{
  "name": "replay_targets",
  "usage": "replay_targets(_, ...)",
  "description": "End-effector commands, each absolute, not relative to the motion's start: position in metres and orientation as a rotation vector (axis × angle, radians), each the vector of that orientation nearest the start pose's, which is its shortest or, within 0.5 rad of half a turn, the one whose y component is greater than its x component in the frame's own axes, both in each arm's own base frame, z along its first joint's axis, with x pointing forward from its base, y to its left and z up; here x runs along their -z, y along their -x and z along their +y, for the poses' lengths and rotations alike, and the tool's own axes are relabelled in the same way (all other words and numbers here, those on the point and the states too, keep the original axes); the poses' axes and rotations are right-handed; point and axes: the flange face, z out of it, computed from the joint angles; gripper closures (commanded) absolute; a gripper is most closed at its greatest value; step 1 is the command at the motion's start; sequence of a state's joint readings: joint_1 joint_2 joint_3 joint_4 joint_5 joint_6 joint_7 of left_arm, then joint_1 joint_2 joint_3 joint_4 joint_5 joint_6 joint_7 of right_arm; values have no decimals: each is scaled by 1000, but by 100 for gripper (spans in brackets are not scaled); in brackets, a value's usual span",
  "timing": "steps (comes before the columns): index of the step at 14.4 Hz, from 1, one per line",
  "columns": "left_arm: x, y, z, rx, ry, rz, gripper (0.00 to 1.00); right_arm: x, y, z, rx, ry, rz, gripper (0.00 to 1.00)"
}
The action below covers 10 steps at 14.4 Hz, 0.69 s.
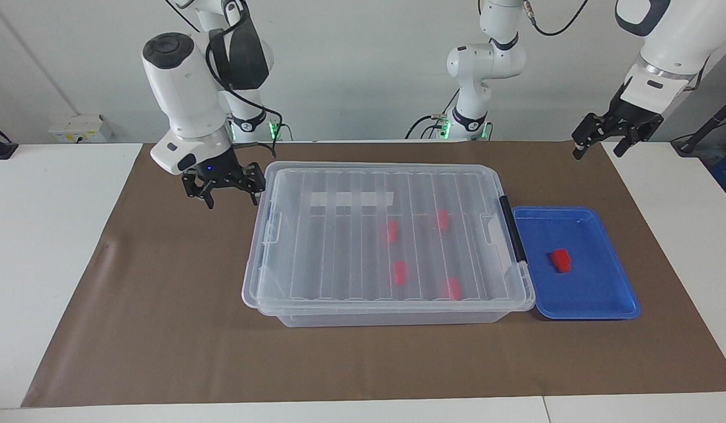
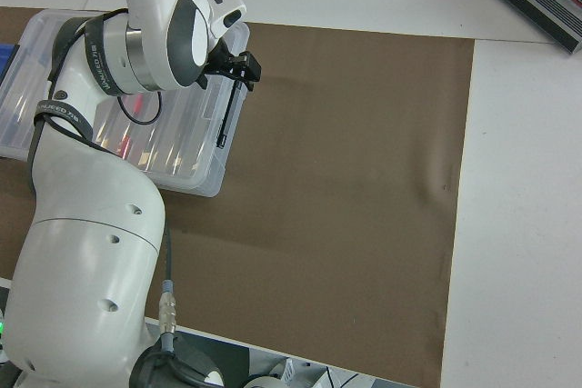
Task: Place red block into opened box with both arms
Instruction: 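Grasp the red block with the left gripper while the right gripper reaches the lid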
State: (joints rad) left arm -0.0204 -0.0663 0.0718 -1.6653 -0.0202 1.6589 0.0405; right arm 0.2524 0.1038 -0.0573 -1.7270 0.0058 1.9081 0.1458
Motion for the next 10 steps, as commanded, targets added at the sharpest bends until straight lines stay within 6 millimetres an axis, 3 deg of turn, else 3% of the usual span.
replay_targets(1,-598,-516,27,205,3147,-34,0,-488,-594,131,132,3086,-36,0)
replay_targets(4,-570,-513,29,258,3142,-30,0,-466,-597,136,144,3086,-45,0)
replay_targets(7,-548,-516,39,292,3134,-51,0,-459,-599,128,133,3103,-33,0)
replay_targets(10,-505,-526,44,339,3124,-68,0,-453,-600,116,129,3120,-15,0)
